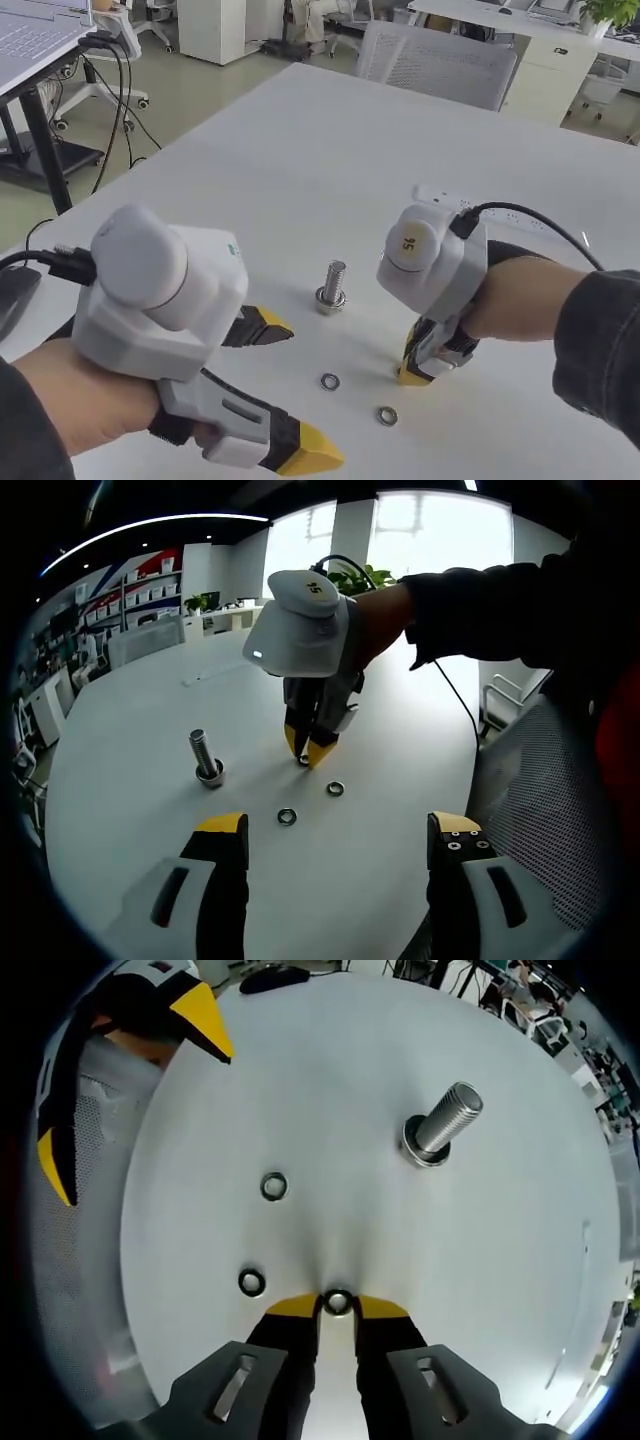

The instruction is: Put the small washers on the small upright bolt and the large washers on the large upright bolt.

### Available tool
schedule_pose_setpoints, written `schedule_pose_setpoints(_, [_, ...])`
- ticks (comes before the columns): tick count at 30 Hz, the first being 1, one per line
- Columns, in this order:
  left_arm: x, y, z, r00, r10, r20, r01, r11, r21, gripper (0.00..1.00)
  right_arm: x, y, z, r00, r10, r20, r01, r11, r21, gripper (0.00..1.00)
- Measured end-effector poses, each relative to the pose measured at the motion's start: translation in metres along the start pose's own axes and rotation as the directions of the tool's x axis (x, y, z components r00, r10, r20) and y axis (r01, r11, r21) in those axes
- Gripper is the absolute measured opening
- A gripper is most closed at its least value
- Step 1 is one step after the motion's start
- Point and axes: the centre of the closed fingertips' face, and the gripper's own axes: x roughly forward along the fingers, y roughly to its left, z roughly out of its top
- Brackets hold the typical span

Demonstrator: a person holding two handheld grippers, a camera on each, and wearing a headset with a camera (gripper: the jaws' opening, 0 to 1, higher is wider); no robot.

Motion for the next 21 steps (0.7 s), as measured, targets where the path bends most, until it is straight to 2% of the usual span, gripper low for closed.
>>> schedule_pose_setpoints(10, [0.000,-0.001,0.000,1.0000,-0.001,-0.001,0.001,1.000,0.001,0.72,0.000,0.001,-0.001,1.0000,0.000,0.007,0.000,1.000,0.000,0.14])
schedule_pose_setpoints(21, [0.001,-0.001,0.001,1.0000,-0.003,0.001,0.003,1.000,0.002,0.72,-0.003,0.008,-0.014,0.9996,0.004,-0.028,-0.004,1.000,-0.010,0.14])
